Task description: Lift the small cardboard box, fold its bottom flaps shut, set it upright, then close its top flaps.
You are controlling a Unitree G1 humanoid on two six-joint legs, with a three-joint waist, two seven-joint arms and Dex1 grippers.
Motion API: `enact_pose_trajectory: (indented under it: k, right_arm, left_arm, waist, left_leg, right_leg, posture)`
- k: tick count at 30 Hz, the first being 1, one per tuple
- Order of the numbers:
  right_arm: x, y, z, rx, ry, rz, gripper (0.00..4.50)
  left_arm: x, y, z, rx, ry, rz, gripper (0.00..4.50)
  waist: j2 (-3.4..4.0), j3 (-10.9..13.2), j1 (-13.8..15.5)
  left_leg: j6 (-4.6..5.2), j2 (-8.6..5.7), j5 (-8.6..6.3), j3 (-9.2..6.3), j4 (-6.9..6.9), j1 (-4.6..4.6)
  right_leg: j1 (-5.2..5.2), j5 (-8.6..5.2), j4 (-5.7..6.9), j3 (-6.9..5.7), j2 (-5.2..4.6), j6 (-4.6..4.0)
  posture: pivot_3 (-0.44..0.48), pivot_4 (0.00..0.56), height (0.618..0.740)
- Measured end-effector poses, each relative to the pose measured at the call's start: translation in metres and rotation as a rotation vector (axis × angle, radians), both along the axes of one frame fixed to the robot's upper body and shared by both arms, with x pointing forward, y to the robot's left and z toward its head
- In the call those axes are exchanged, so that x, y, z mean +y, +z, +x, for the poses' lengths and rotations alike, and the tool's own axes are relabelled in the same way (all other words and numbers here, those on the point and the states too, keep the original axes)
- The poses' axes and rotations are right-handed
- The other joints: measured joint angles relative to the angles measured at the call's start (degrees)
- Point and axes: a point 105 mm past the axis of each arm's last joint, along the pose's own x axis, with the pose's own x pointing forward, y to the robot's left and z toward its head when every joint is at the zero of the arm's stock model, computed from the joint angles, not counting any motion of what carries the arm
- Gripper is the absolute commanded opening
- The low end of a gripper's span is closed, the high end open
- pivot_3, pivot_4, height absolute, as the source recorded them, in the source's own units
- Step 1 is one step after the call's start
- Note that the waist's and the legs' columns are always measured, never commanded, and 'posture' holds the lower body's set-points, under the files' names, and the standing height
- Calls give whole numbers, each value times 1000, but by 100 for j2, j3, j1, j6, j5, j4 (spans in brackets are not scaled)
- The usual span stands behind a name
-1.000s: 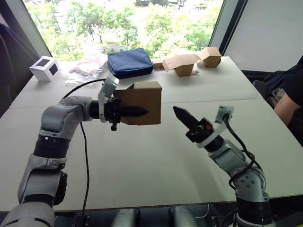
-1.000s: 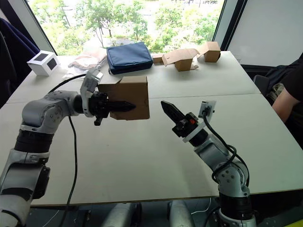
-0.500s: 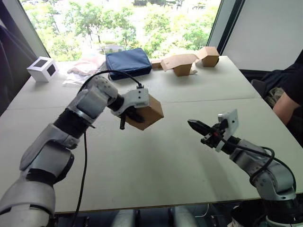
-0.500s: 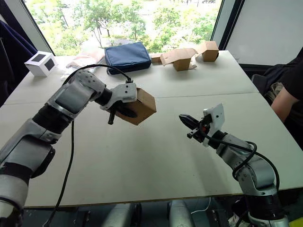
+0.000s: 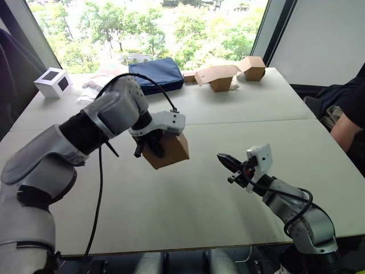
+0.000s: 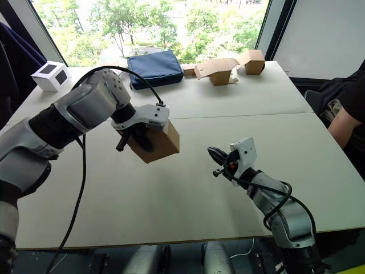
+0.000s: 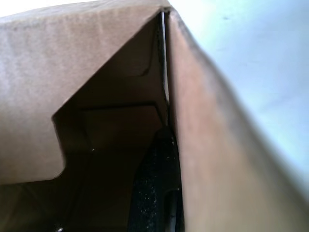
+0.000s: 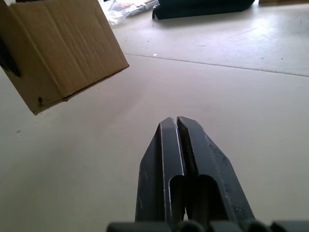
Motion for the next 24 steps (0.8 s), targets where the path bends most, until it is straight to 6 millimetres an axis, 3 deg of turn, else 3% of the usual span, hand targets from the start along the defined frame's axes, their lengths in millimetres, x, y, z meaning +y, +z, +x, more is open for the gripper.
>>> enact_pose_trajectory:
  k: [9, 12, 16, 21, 24]
  right_arm:
    - [0, 1, -2, -11, -24, 10, 46]
    - [1, 1, -2, -9, -32, 19, 0]
    - [3, 3, -1, -12, -14, 21, 0]
    - [6, 6, 2, -23, 14, 24, 0]
    - [9, 7, 1, -21, 41, 31, 0]
  left_arm:
    - [-5, -17, -14, 69, -22, 75, 0]
    - [-7, -18, -20, 91, -29, 71, 704]
    - [-7, -21, -24, 129, -4, 70, 2190]
    - [-12, -16, -30, 194, 40, 30, 2190]
    - [-18, 10, -41, 278, 52, -112, 2190]
  waist:
    - [0, 0, 3]
    - [0, 0, -3]
    - [0, 0, 2]
    - [0, 0, 3]
    - [1, 2, -16]
  left_leg:
    - [0, -1, 0, 0, 1, 0]
    - [0, 0, 0, 0, 1, 0]
    - [0, 0, 0, 0, 2, 0]
    - [0, 0, 0, 0, 3, 0]
    - [1, 1, 0, -1, 3, 0]
  right_leg:
    - [1, 0, 1, -1, 0, 0]
    - [1, 0, 1, 0, 1, 0]
    - [1, 0, 1, -1, 1, 0]
    - [1, 0, 1, -1, 1, 0]
    - [-2, 0, 2, 0, 1, 0]
  posture:
    - [0, 150, 740]
    - [0, 150, 740]
    - [0, 150, 740]
    - [0, 150, 740]
    - [0, 150, 740]
